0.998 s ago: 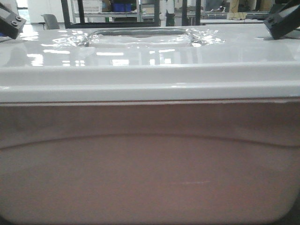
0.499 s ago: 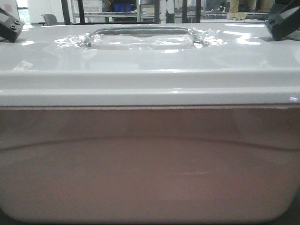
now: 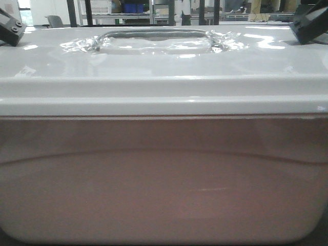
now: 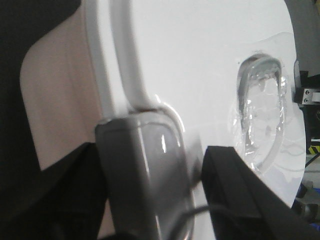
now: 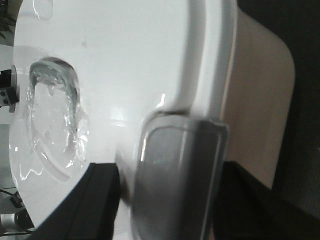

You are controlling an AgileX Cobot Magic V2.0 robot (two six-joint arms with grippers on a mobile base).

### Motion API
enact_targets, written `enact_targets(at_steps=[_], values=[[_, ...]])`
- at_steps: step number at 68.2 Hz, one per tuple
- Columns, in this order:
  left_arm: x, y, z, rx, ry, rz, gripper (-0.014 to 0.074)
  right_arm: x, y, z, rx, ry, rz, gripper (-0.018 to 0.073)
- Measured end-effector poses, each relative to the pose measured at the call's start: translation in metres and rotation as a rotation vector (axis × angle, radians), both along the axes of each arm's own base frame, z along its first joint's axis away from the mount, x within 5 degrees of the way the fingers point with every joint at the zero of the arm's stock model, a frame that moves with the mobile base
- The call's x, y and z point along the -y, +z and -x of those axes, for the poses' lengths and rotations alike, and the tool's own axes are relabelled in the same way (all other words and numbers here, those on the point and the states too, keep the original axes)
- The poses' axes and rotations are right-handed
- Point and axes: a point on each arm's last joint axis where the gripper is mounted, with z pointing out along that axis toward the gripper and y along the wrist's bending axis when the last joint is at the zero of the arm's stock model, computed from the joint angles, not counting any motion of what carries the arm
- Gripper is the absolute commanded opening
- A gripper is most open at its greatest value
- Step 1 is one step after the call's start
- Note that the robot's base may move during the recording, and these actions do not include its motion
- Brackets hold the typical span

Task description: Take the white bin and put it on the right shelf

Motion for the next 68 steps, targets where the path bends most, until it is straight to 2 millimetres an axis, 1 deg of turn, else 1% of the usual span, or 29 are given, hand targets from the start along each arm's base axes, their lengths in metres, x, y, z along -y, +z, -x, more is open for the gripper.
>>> enact_targets(at_steps=[6, 19, 48, 68], values=[[0.0000, 0.0000, 0.0000, 0.000, 0.000, 0.000, 0.0260, 0.0000, 0.0000, 0.0000, 0.003, 0.002, 0.001, 0.0415], [0.0000, 0.0000, 0.0000, 0.000, 0.000, 0.000, 0.0260, 0.0004, 0.0000, -0.0002, 0.003, -0.001, 0.002, 0.0339], [0.0000, 0.0001, -0.0002, 0.001, 0.002, 0.001, 0.0261, 0.0004, 0.0002, -0.0005, 0.005, -0.004, -0.001, 0.0340], [0.0000, 0.0043, -0.0022, 0.016, 0.004, 0.004, 0.0261, 0.0005, 0.0026, -0.0029, 0.074, 0.009, -0.006, 0.0340]])
